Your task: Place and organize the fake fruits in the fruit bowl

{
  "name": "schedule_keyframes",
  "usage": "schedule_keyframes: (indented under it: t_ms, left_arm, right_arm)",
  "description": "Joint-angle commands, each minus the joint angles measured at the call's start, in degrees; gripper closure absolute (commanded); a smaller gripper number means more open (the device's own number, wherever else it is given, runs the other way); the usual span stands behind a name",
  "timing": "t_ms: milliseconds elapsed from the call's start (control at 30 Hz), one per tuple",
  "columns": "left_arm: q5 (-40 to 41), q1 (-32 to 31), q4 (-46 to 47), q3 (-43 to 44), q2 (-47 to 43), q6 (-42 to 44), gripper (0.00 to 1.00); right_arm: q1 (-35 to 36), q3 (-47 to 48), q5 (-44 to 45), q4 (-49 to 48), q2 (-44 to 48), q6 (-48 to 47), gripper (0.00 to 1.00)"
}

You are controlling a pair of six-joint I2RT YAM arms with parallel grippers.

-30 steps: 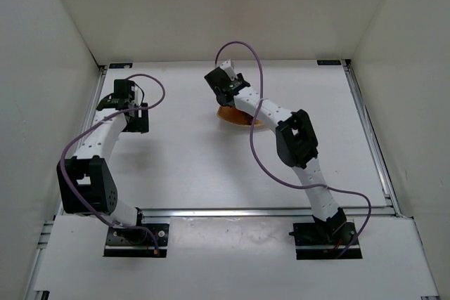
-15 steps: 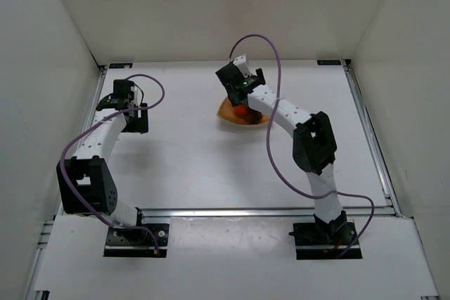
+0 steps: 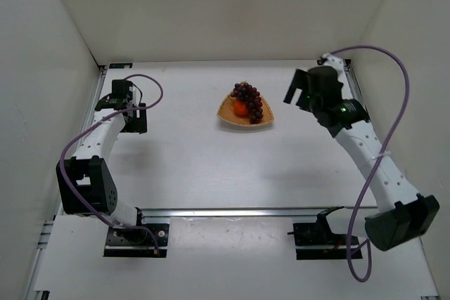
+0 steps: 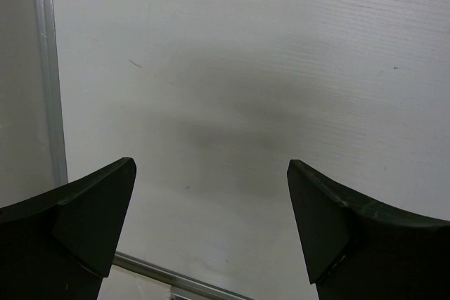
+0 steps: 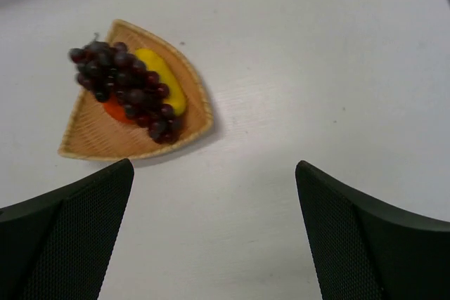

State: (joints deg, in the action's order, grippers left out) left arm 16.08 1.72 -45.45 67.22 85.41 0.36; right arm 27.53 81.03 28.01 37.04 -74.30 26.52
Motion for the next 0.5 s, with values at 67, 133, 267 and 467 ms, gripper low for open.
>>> schedule_keyframes:
  t_ms: [67, 133, 267, 467]
  left_arm:
    - [-0.3, 0.3, -0.1, 1.1, -2.3, -0.5, 0.00]
    - [-0.3, 0.3, -0.1, 1.1, -2.3, -0.5, 0.00]
    - [-0.3, 0.3, -0.6, 1.1, -2.3, -0.5, 0.00]
    - [-0.3, 0.3, -0.6, 1.1, -2.9, -0.5, 0.00]
  right_arm:
    - [-17.5, -18.5, -22.8, -1.4, 7.4, 7.5, 0.00]
    - [-25.6, -25.2, -26.7, -1.4, 10.0, 8.8, 0.00]
    - [-35.9, -33.7, -32.7, -2.1, 14.0, 10.1, 0.00]
    - [-43.4, -38.2, -35.3, -2.8, 14.8, 9.6, 0.00]
